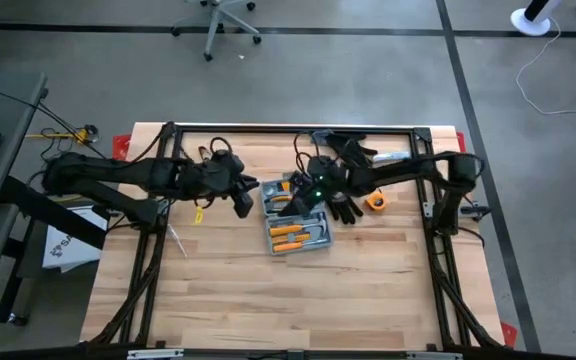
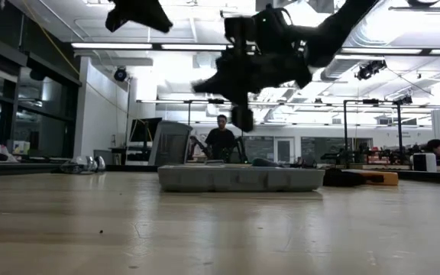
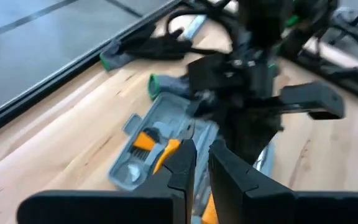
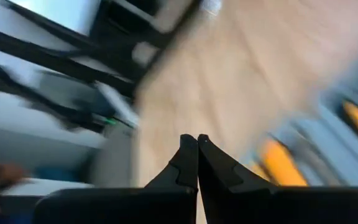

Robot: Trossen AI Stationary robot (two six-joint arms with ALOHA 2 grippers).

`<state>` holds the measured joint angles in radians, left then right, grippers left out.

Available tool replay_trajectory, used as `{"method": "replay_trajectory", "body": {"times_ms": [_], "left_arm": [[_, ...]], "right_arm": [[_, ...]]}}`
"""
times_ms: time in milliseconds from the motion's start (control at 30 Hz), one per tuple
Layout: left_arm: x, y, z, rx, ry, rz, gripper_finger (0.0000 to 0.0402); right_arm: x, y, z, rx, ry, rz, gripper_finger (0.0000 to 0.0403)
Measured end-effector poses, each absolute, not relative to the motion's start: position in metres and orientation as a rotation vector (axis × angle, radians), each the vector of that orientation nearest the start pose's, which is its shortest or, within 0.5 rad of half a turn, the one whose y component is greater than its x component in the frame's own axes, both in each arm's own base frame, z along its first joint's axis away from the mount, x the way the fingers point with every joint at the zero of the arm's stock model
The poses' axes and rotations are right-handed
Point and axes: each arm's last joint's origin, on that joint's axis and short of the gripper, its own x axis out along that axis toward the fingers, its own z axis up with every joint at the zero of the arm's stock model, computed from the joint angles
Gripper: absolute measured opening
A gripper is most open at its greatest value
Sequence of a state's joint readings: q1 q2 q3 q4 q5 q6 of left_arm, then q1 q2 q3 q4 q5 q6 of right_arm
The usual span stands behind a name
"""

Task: Prefit tool cases
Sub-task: Put the yellow tape measure into the gray toolbox

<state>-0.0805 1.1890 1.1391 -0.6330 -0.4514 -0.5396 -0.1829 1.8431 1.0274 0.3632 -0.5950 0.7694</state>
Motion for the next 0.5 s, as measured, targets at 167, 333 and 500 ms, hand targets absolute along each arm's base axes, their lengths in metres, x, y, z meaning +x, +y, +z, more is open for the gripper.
{"method": "replay_trajectory", "body": {"times_ms": [167,333,500], "left_arm": [[0.255,0.001,0.322,-0.304,0.647,0.501,0.0035],[0.274,0.011,0.3,-0.275,0.773,0.429,0.0035],[0.29,0.028,0.276,-0.27,0.891,0.315,0.0035]], "right_arm": [[0.357,-0.053,0.189,0.809,0.726,0.038,0.0],[0.325,-0.053,0.199,0.674,0.911,-0.175,0.0],[0.294,-0.049,0.205,0.596,1.106,-0.371,0.0]]}}
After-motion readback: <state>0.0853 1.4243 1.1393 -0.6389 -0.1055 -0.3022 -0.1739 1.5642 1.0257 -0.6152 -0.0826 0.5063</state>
